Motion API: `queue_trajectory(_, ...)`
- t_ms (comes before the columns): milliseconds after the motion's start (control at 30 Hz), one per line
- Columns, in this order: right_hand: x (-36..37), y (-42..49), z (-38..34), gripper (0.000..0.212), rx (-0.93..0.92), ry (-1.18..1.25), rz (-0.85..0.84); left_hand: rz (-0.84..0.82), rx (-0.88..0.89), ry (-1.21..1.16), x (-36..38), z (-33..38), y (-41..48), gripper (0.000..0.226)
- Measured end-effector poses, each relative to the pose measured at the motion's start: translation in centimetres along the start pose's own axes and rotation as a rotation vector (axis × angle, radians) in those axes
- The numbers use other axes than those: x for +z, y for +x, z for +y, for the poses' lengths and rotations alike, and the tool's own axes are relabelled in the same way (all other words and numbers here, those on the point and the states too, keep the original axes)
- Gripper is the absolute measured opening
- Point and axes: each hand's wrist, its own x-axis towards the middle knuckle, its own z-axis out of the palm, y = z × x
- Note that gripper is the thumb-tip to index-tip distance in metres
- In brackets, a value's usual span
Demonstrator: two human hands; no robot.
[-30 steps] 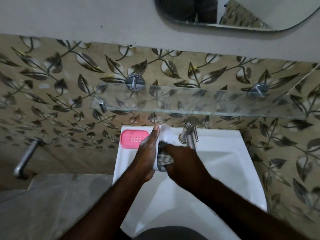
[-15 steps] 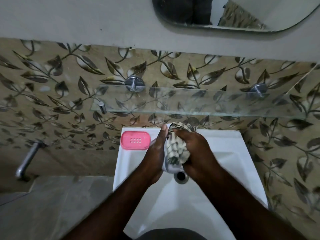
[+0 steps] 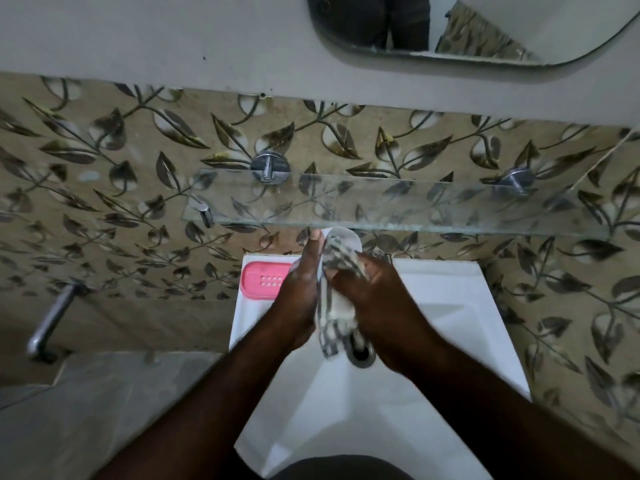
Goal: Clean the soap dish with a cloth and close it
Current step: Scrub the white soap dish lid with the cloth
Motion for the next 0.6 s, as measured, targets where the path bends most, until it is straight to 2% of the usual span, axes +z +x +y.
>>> queue_trajectory(67,0.1,-1.6,0.8,0.018,0.068,-0.167,-0.162,0.063,0.041,0.052,-0.9,0.6,0.3,0.047)
queue_trajectory(100,-0.2,-1.6,1.1,0.02,0.103,-0.202,-0.185,0.062,0.025,0.076,-1.0,0.6,0.2,0.047)
queue_trajectory(167,-0.6,-0.5,0.9,0.019,0.101,-0.202,-0.113,0.015,-0.062,0.069,-0.7,-0.5,-0.4,0.049)
queue_trajectory(233,-1.1,1.3,0.7,0.015,0.068,-0.07,0.057,-0.029,-0.123,0.01,-0.2,-1.6,-0.6,0.052)
queue_trajectory(300,-0.7,1.6,0.8,0.013,0.026,-0.005,0.107,-0.053,-0.099,-0.017,-0.2,-1.9,-0.5,0.063)
queue_trajectory(367,0.0,0.2,1.2,0.016,-0.032,-0.188,0.007,0.019,-0.035,0.001,-0.8,-1.1,-0.1,0.066)
queue_trajectory(433,0.5,-1.1,2.2,0.019,-0.015,-0.425,-0.119,0.126,0.022,0.053,-1.7,-0.2,0.7,0.056)
queue_trajectory(500,0.1,-1.2,2.9,0.019,0.027,-0.519,-0.173,0.153,0.016,0.099,-2.2,-0.4,1.0,0.049)
queue_trajectory(567,-0.1,-0.6,2.7,0.023,0.064,-0.418,-0.136,0.104,-0.036,0.065,-2.0,-1.6,0.4,0.061)
queue_trajectory(600,-0.2,-0.3,2.2,0.023,0.084,-0.268,-0.077,0.065,-0.053,0.047,-1.9,-2.4,0.3,0.065)
